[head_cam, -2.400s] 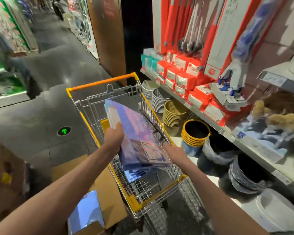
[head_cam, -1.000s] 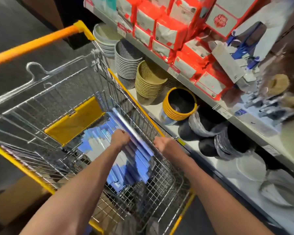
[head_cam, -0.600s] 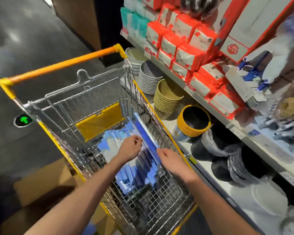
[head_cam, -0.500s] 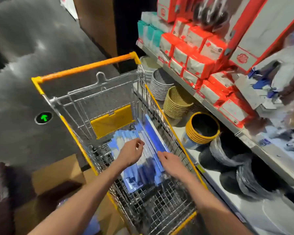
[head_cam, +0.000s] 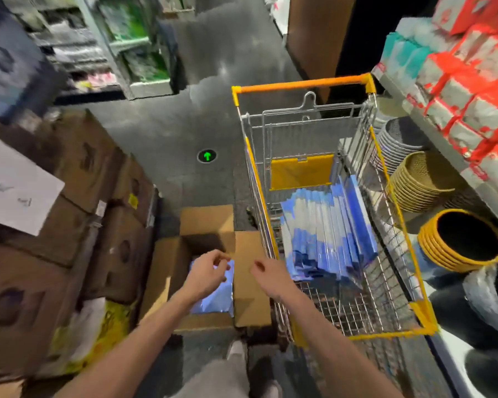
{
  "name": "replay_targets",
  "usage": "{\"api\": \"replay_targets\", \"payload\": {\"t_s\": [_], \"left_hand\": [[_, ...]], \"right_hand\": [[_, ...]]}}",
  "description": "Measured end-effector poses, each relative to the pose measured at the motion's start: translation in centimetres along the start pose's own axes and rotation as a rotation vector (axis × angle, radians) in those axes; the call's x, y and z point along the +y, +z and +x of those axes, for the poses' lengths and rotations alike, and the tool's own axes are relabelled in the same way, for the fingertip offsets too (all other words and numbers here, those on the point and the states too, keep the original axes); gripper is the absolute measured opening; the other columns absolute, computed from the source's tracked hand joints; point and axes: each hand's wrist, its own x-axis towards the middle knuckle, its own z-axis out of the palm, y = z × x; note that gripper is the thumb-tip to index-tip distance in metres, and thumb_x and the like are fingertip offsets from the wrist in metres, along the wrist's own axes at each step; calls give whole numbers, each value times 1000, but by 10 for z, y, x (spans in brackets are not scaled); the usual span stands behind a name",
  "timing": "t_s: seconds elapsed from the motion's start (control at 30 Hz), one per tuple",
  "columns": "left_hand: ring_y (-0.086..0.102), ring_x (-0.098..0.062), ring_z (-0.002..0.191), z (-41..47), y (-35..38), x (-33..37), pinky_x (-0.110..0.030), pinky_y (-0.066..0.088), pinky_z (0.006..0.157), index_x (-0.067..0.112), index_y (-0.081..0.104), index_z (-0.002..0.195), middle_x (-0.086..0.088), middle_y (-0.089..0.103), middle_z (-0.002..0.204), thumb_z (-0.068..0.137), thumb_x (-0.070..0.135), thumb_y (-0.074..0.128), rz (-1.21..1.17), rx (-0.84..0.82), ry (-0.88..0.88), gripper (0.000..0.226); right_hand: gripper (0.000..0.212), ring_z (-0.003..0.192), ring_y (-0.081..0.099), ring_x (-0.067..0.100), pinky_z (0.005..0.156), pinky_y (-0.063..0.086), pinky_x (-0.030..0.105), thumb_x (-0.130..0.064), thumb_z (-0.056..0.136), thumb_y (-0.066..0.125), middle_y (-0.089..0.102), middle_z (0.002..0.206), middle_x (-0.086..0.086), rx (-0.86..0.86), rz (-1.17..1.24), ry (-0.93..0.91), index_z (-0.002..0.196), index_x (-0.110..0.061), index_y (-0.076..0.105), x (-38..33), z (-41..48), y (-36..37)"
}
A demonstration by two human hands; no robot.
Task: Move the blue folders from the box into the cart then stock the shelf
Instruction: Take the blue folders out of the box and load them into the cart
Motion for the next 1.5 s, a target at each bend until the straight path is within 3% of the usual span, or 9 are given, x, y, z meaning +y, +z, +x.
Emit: {"api": "replay_targets", "payload": {"t_s": [0.1, 0.2, 0.4, 0.63, 0.77, 0.9, 1.1, 1.2, 1.5], "left_hand": [[72, -17, 74, -19, -16, -38, -34, 60, 70, 16, 68, 98, -2, 74, 89, 99, 10, 51, -47, 69, -90, 18], [68, -10, 61, -34, -31, -68, -26, 57, 57, 13, 68, 101, -1, 73, 87, 98, 10, 51, -72, 111, -181, 17], [68, -12, 78, -29, -71, -126, -30, 54, 77, 19, 67, 96, -1, 75, 92, 98, 17, 55, -17, 118, -246, 12], [69, -21, 83, 45, -112, -208, -44, 60, 76, 26, 67, 91, 1, 73, 90, 96, 24, 53, -50, -10, -258, 15], [71, -19, 88, 89, -120, -248, -43, 61, 80, 32, 66, 95, 1, 74, 98, 98, 27, 54, -98, -96, -325, 13], [69, -18, 92, 131, -113, -286, -42, 60, 82, 29, 65, 99, 1, 72, 101, 101, 33, 51, -64, -198, -368, 15], [65, -17, 88, 184, -62, -348, -35, 58, 79, 25, 65, 106, 0, 68, 103, 103, 38, 45, 27, -224, -460, 24], [61, -17, 92, 209, -28, -382, -25, 45, 69, 24, 63, 119, 2, 66, 109, 103, 32, 47, 15, -242, -482, 24], [56, -31, 123, 290, 115, -505, -33, 45, 93, 20, 44, 143, -9, 56, 138, 98, 43, 54, 21, -249, -677, 52]], "right_hand": [[29, 65, 42, 15, 65, 32, 32, -23, 100, 47, 53, 69, 4, -55, -60, -43, 72, -15, 48, -17, 0, 31], [39, 59, 37, 10, 57, 28, 27, -25, 102, 46, 42, 61, -2, -138, -80, -45, 64, -19, 39, -27, 11, 63], [32, 100, 61, 30, 72, 37, 34, -31, 104, 42, 63, 96, 10, -269, -204, -8, 100, -8, 64, -58, 49, 125], [24, 76, 53, 19, 64, 37, 29, -29, 103, 46, 57, 91, 8, -227, -174, 113, 108, -15, 66, -81, 127, 202], [27, 83, 54, 20, 75, 41, 33, -28, 101, 51, 58, 75, -6, -174, -128, 227, 74, -25, 56, -88, 164, 239], [10, 88, 60, 14, 78, 39, 25, -21, 100, 52, 65, 95, 2, -138, -16, 339, 99, -19, 62, -95, 197, 261], [29, 119, 61, 28, 91, 41, 26, -23, 101, 54, 69, 124, 12, -156, -82, 357, 124, -11, 66, -32, 266, 298], [28, 116, 60, 34, 80, 36, 28, -23, 102, 51, 69, 119, 18, -168, -133, 368, 115, -5, 68, 13, 309, 320], [25, 86, 60, 27, 74, 47, 36, -28, 100, 50, 66, 97, 7, -242, -127, 442, 112, -11, 63, 173, 401, 409]]}}
